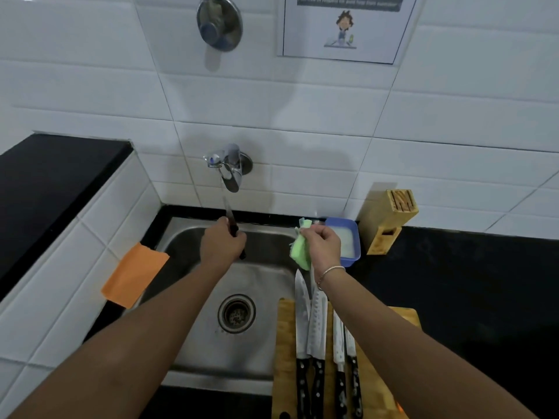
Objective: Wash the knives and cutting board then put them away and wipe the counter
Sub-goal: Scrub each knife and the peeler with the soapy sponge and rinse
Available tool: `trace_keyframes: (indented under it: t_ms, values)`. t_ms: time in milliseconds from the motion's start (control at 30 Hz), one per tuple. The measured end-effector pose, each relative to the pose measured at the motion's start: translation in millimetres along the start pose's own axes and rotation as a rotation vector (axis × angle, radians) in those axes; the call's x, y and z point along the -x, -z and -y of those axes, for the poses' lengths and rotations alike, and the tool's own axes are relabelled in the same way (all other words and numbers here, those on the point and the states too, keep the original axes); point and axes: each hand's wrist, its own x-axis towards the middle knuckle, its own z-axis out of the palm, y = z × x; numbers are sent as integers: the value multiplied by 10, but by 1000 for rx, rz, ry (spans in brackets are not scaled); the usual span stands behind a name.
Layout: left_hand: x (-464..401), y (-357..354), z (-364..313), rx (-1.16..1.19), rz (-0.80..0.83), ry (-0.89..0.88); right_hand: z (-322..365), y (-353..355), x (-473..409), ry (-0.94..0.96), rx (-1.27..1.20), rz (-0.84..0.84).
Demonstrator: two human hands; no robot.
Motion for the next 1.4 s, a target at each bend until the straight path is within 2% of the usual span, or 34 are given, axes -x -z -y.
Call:
trace_keyframes:
  t_ms: [100, 167, 233, 300, 367, 433, 600, 767, 900, 1033, 1167, 1400]
  values:
    - [-92, 21, -5, 174, 0, 93, 8, -2, 20, 9, 7, 9]
    - [-187, 27, -54, 534, 0, 277, 17, -8, 33, 10, 3, 19]
    - [-270, 93, -146, 1004, 29, 513, 36, -12, 55, 15, -2, 26]
    - [-347, 222, -218, 1412, 25, 652, 42, -1, 64, 21, -5, 33]
    - [-392, 372, -257, 1672, 11, 707, 65, 29, 106, 14, -12, 40]
    - [-415, 487, -292, 1760, -11, 721, 84, 71, 131, 4, -31, 41]
    - [-188, 552, -406, 1719, 153, 754, 175, 144, 233, 31, -37, 39]
    - [173, 384, -286, 1404, 435, 855, 205, 168, 375, 87, -28, 89]
    - [516, 279, -172, 1135, 604, 850, 109, 172, 439, 81, -21, 111]
    - [803, 274, -158, 966, 639, 784, 11, 117, 565, 118, 42, 128]
    - [952, 379, -228, 924, 655, 713, -36, -24, 738, 335, 209, 211]
    - [1114, 649, -397, 918, 580, 653, -132, -91, 1021, 1050, 632, 452]
